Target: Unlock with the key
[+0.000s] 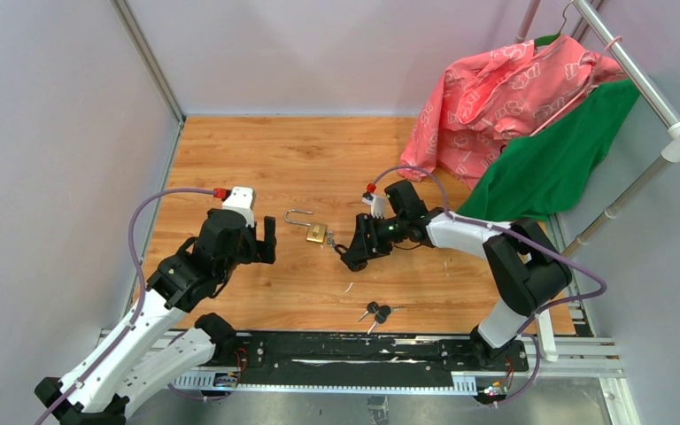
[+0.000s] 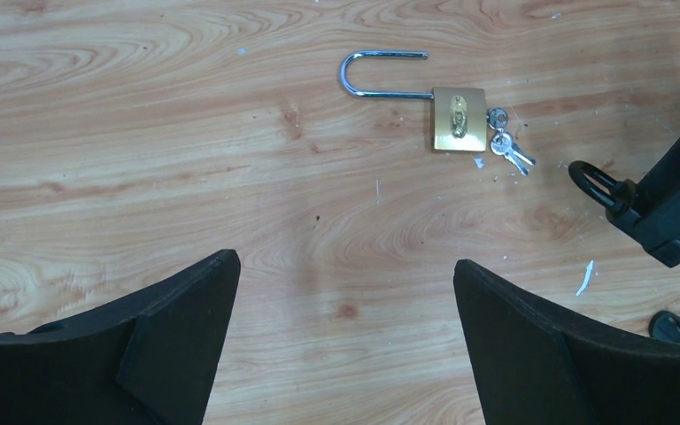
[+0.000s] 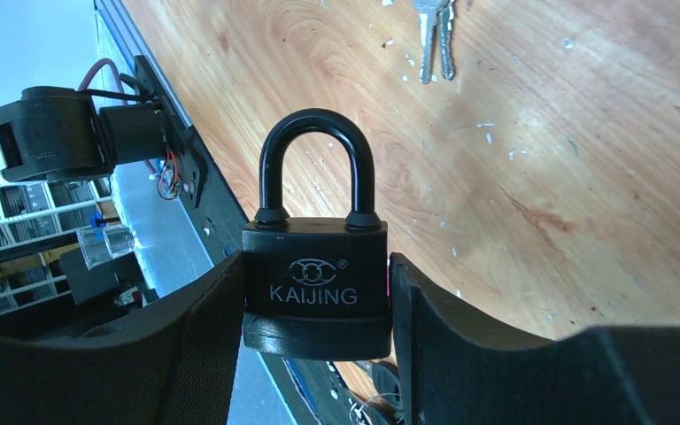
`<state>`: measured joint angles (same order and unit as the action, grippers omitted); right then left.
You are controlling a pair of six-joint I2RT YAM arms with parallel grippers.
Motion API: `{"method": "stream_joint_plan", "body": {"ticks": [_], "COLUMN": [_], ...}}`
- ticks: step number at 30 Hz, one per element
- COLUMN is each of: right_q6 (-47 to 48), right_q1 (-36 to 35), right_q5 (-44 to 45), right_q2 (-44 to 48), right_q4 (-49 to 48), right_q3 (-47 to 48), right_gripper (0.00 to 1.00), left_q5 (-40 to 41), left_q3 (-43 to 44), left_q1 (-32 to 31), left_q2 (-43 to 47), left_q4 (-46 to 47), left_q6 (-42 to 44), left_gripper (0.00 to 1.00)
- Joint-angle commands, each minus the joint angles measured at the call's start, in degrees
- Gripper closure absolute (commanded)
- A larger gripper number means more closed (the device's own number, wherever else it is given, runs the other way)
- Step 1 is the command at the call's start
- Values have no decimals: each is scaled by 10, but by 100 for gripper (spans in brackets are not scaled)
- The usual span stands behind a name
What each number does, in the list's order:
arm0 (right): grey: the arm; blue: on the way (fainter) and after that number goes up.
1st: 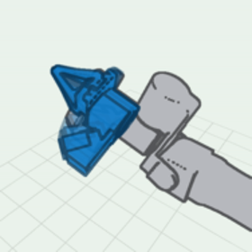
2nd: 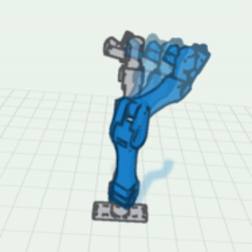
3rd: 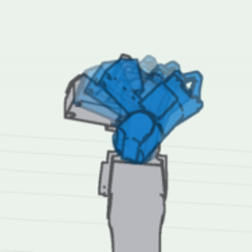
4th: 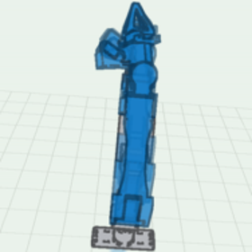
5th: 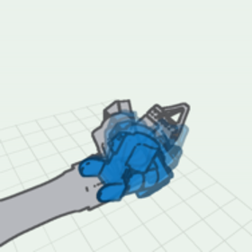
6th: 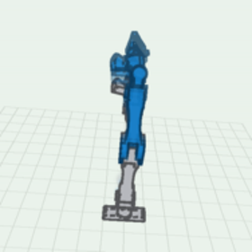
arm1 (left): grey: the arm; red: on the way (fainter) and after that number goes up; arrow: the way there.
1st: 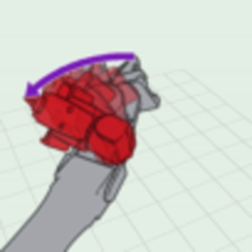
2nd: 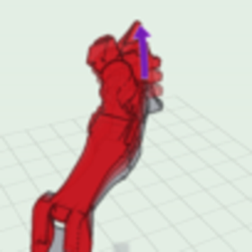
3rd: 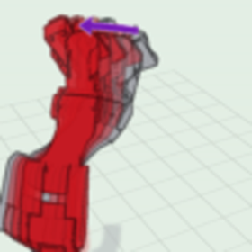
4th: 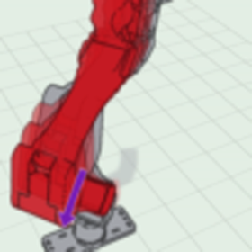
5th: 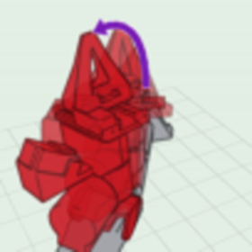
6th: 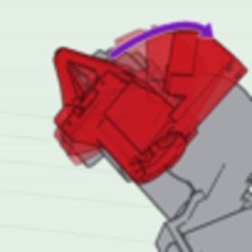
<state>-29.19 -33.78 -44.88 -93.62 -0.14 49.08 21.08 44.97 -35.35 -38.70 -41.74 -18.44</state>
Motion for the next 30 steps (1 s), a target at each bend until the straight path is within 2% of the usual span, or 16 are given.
{"method": "stream_joint_plan", "body": {"ticks": [1,7,14,23,30], "right_q6": [-13,-22,-17,-12,-11], "right_q1": [-21,-32,-43,-54,-72], "right_q5": [-35,-40,5,35,59], "right_q2": [-8,-5,26,72,87], "right_q4": [-27,-49,-70,-112,-143], "right_q3": [27,30,25,15,12], "right_gripper": [66,66,67,69,69], "left_q5": [2,-29,-41,-18,-17], "left_q3": [13,11,30,60,63], "left_q1": [3,4,4,4,4], "left_q2": [-7,-15,-24,-42,-57], "left_q4": [3,16,14,-18,-34], "left_q6": [-33,-88,-178,-286,-380], "left_gripper": [5,7,11,12,20]}}
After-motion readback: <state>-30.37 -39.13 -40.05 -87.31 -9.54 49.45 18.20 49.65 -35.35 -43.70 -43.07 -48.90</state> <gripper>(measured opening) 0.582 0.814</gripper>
